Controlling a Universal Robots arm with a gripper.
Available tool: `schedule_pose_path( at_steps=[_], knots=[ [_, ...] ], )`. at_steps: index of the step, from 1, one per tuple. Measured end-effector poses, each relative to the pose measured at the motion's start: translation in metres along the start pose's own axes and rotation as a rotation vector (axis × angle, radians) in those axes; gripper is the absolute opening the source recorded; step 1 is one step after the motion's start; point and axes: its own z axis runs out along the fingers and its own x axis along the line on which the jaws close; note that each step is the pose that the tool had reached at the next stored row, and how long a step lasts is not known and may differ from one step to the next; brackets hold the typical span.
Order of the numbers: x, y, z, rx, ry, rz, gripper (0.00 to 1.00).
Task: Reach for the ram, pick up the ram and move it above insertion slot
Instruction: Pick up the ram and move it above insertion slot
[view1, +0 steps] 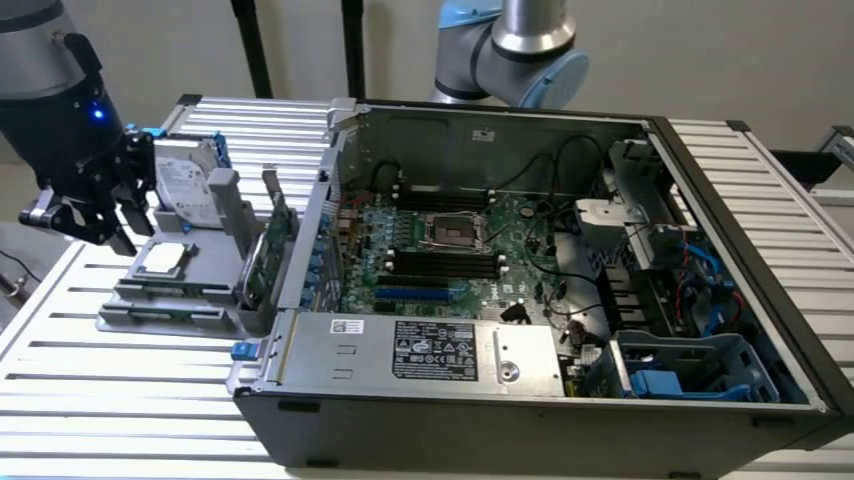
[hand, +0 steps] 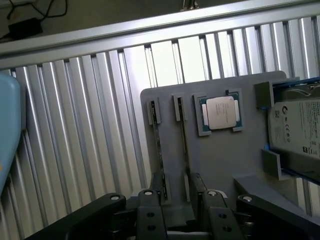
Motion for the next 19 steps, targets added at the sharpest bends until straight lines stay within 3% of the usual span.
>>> schedule_pose_path(
  at_steps=[19],
  knots=[
    [0.013,-0.0029,0.0346,0.0004,0.0010,-0.049,0.36]
  ],
)
